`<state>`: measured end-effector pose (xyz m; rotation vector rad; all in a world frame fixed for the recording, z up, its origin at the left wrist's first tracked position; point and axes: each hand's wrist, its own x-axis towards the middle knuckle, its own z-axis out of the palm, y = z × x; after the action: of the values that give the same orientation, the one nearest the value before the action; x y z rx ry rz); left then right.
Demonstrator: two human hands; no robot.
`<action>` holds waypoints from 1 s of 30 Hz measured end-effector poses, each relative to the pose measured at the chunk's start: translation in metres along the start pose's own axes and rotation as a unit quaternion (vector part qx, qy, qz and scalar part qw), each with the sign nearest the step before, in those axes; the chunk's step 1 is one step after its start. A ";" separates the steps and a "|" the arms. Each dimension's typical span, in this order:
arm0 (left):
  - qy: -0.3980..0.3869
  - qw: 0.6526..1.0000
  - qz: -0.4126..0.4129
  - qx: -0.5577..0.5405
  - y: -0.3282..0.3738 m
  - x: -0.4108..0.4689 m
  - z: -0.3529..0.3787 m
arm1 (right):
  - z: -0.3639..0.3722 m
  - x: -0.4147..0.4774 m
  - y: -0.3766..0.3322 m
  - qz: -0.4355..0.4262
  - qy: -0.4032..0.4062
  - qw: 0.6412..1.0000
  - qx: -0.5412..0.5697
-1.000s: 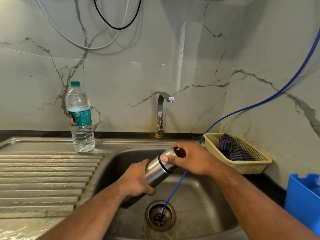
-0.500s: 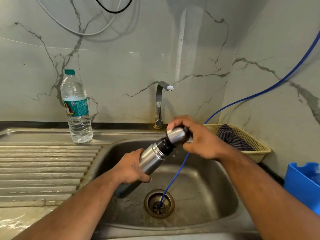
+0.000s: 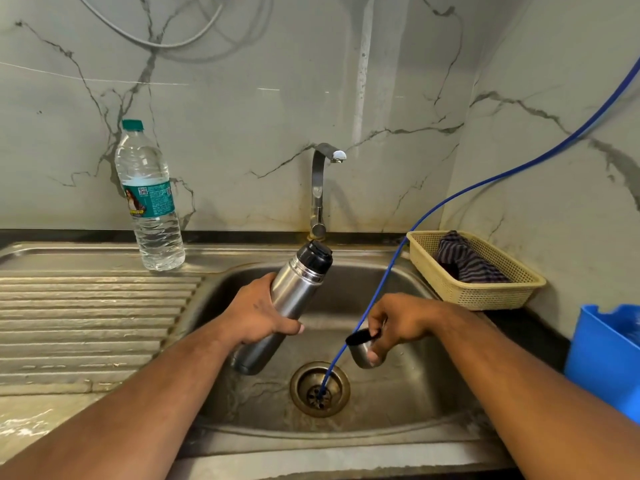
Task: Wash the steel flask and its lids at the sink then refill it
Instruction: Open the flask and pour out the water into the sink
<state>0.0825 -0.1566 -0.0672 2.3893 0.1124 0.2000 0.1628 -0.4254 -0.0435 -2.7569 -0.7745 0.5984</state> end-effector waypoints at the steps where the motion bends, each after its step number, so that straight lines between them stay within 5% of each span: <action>1: 0.000 1.000 0.000 -0.002 0.000 0.000 0.000 | 0.002 0.002 0.002 0.019 -0.012 1.000 -0.006; 13: -0.003 0.999 0.001 -0.040 -0.002 0.004 0.005 | 0.037 0.028 0.008 0.059 -0.093 0.974 -0.197; 19: -0.004 0.999 0.005 -0.033 -0.001 0.001 0.005 | 0.029 0.023 0.005 0.103 -0.159 0.976 -0.106; 21: -0.002 0.999 0.003 -0.032 0.001 0.000 0.006 | 0.017 0.017 -0.002 0.098 -0.094 0.989 -0.058; 23: -0.004 1.000 0.003 -0.026 0.003 -0.001 0.007 | 0.004 0.010 -0.010 0.053 0.073 0.994 0.055; 25: -0.013 1.000 0.009 -0.019 0.005 -0.001 0.009 | -0.006 0.000 -0.025 0.008 0.225 0.951 0.212; 27: -0.025 1.000 0.014 -0.010 0.008 -0.003 0.011 | -0.013 -0.009 -0.044 -0.020 0.281 0.916 0.285; 30: -0.046 0.998 0.036 0.000 0.010 -0.004 0.014 | -0.012 -0.018 -0.067 -0.050 0.289 0.924 0.244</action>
<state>0.0815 -0.1735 -0.0707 2.3997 -0.0180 0.1239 0.1243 -0.3801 -0.0065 -2.2247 -0.5248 -0.0600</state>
